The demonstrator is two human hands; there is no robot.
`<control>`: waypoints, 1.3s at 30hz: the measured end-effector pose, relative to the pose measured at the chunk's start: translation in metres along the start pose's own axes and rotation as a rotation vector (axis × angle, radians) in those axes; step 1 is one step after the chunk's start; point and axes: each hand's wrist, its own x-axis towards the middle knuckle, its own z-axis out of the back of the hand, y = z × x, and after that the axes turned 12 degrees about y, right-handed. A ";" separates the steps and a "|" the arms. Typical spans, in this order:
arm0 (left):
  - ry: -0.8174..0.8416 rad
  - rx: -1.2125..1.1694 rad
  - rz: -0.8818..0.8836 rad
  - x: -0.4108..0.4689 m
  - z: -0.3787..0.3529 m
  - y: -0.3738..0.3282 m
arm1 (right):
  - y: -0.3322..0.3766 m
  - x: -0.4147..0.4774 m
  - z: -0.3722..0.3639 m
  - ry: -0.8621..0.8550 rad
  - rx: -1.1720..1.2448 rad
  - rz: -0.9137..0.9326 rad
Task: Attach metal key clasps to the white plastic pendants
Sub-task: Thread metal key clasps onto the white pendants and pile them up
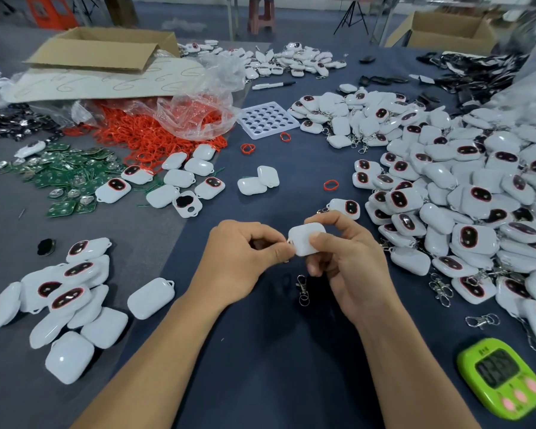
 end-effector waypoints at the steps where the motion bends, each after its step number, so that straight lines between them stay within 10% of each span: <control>1: -0.016 0.089 -0.002 -0.002 0.000 0.000 | 0.000 0.000 0.000 -0.008 -0.015 -0.003; 4: -0.087 0.292 -0.024 -0.004 -0.003 -0.001 | -0.001 0.000 -0.003 -0.023 -0.038 -0.011; 14: -0.025 -0.215 0.006 0.000 -0.011 -0.007 | 0.000 0.003 -0.006 0.001 0.141 -0.039; 26: -0.092 0.654 -0.120 -0.004 -0.010 0.001 | -0.007 0.000 -0.015 -0.075 -0.174 0.092; 32: -0.111 -0.087 0.009 -0.002 -0.011 -0.005 | -0.001 0.002 -0.012 0.001 0.109 0.045; 39: -0.048 -0.397 -0.036 -0.002 -0.014 -0.014 | -0.003 0.006 -0.009 0.007 0.333 -0.054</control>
